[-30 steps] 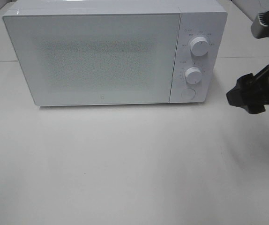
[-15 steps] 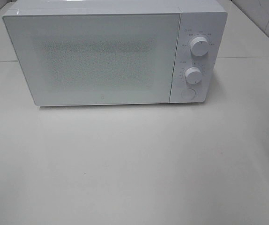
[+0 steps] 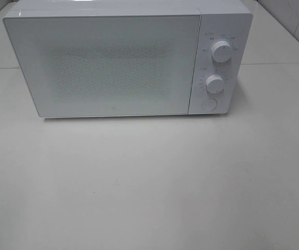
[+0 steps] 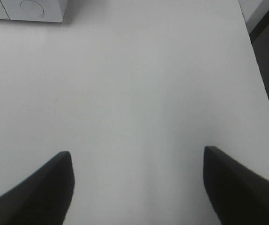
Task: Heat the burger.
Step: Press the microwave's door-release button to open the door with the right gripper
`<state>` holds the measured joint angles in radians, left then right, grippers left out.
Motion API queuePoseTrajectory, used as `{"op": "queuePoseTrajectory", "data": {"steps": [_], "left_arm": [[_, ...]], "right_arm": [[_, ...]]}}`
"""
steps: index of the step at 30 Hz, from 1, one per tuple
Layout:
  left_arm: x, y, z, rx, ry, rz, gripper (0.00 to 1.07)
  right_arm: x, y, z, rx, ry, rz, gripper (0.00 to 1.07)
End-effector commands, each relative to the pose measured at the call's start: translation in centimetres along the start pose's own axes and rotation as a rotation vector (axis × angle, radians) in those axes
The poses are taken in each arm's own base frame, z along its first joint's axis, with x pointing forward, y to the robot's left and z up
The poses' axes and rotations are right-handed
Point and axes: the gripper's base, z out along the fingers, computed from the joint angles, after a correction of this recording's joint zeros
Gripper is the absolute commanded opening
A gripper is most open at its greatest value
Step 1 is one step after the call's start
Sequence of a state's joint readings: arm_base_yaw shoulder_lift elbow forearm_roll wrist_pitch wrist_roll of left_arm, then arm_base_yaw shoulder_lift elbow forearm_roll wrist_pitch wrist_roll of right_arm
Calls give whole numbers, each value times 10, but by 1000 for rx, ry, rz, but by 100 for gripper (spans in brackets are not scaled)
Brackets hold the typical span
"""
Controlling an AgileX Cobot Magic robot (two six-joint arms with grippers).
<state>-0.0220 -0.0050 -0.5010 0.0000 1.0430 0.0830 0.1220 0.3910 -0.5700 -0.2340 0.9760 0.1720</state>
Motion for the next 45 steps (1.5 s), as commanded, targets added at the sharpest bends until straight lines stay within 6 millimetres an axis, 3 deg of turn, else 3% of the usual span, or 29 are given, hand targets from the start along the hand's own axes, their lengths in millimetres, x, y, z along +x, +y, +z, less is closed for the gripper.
{"op": "queuePoseTrajectory", "data": {"steps": [1,7,16,45], "left_arm": [[1,-1,-2,8,-28,-11,101],[1,-1,-2,8,-28,-11,101],[1,-1,-2,8,-28,-10,101],[1,-1,-2,8,-28,-10,101]], "right_arm": [[21,-3,-20,-33,-74,28,76],[38,-1,-37,-100,-216,23,76],[54,10,-34,-221,-334,-55,76],[55,9,-34,-208,-339,-28,76]]}}
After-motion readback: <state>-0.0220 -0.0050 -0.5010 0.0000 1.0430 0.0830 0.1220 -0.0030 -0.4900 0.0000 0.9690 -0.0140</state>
